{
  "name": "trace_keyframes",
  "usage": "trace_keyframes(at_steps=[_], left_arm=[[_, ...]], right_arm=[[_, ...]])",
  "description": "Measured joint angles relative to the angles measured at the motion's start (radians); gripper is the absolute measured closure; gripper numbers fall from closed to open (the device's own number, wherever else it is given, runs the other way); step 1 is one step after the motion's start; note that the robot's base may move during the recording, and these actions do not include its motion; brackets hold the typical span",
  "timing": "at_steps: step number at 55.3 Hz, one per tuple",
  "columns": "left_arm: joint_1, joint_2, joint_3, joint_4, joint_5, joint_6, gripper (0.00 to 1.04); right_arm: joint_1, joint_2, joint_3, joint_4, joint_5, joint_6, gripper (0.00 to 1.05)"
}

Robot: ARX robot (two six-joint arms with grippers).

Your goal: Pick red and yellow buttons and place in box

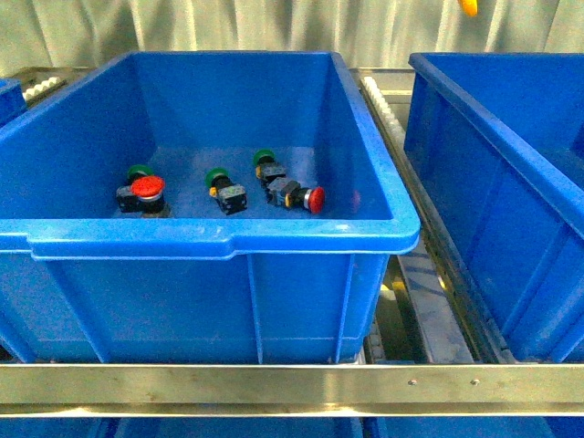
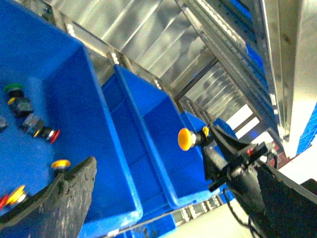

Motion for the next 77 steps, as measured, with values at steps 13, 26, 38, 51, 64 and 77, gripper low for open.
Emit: trace_keyframes(at_steps=[13, 26, 38, 51, 64, 77], left_arm=[[0.063, -0.372, -0.202, -0.333, -0.029, 0.112, 0.08], [0.027, -0.732, -0.441, -0.541, -0.701, 0.652, 0.49], [0.026, -0.807, -0.546, -0.518, -0.702, 0.752, 0.84], [0.026, -0.831, -0.57, -0.513, -0.703, 0.766, 1.02], [0.026, -0.865, -0.607, -0.505, -0.702, 0.771, 1.02], [0.026, -0.869, -0.607, -0.504, -0.703, 0.771, 1.02]], right_arm=[[0.004, -0.004, -0.016, -0.026, 0.033, -0.153, 0.71], [-0.056, -0.016, -0.032, -0.071, -0.05, -0.346, 0.71], [-0.104, -0.042, -0.032, -0.146, -0.248, -0.476, 0.71], [-0.205, -0.079, -0.018, -0.263, -0.43, -0.639, 0.71], [-0.336, -0.169, -0.015, -0.34, -0.51, -0.779, 0.71], [-0.399, -0.266, -0.048, -0.354, -0.556, -0.785, 0.71]])
